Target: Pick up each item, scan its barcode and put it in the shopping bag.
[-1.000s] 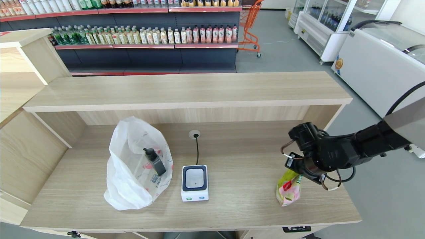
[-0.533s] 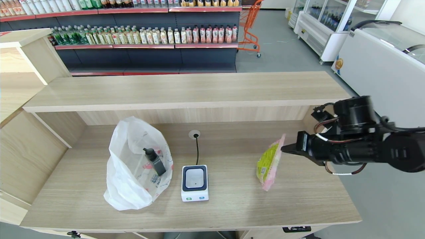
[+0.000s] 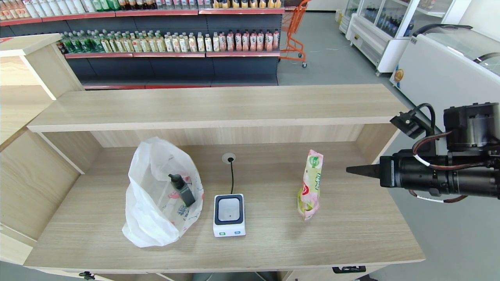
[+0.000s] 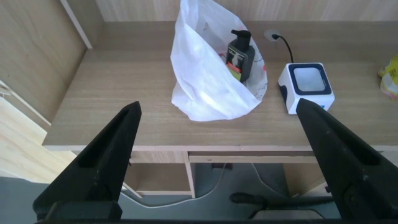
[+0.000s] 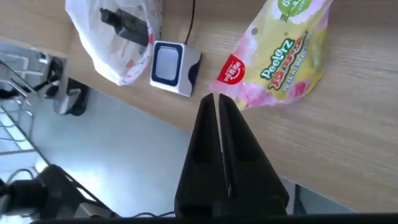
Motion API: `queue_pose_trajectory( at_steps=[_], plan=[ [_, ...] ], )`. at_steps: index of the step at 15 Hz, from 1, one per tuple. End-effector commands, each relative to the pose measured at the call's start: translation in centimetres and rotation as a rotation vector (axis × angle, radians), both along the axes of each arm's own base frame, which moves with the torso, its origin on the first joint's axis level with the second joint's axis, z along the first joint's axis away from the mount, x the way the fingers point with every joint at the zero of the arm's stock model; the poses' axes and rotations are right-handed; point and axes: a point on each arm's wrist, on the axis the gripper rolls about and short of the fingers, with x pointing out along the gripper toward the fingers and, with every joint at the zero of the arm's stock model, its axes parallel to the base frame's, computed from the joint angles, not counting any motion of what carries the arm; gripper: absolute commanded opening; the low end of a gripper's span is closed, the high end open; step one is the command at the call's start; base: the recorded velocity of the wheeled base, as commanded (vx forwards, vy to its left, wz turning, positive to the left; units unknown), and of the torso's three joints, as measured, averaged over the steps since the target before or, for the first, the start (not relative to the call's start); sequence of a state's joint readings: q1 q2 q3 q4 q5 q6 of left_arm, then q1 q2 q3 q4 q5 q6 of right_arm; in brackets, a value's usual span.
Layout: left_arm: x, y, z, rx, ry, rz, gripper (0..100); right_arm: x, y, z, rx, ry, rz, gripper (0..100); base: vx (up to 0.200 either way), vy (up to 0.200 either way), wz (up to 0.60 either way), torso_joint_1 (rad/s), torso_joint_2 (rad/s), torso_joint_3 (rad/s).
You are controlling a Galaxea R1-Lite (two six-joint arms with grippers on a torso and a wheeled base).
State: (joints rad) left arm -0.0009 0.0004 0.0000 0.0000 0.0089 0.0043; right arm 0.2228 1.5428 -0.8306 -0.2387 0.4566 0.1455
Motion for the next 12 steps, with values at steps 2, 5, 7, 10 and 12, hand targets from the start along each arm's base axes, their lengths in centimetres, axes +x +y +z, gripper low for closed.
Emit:
queue_pose_trajectory(
  at_steps=[2,5,7,10,12],
  plan=[
    [0.0,0.0,0.0,0.000,0.000,0.000,100,-0.7,-0.8,-0.9,-0.070,-0.022,0.004,100,0.000,0.000,0.00,0.000,0.00,0.000],
    [0.0,0.0,0.0,0.000,0.000,0.000,100,0.3,-0.7,-1.8,-0.032,0.051,-0.032,100,0.000,0.000,0.00,0.000,0.00,0.000],
    [0.0,0.0,0.0,0.000,0.000,0.000,100,3.1,0.0,-2.9,-0.055,0.098,-0.154,100,0.000,0.000,0.00,0.000,0.00,0.000],
    [0.0,0.0,0.0,0.000,0.000,0.000,100,7.3,4.7,-3.4,0.060,0.187,-0.423,100,0.000,0.000,0.00,0.000,0.00,0.000],
    [0.0,0.0,0.0,0.000,0.000,0.001,100,7.8,6.9,-4.3,0.086,0.236,-0.414,100,0.000,0.000,0.00,0.000,0.00,0.000]
  ],
)
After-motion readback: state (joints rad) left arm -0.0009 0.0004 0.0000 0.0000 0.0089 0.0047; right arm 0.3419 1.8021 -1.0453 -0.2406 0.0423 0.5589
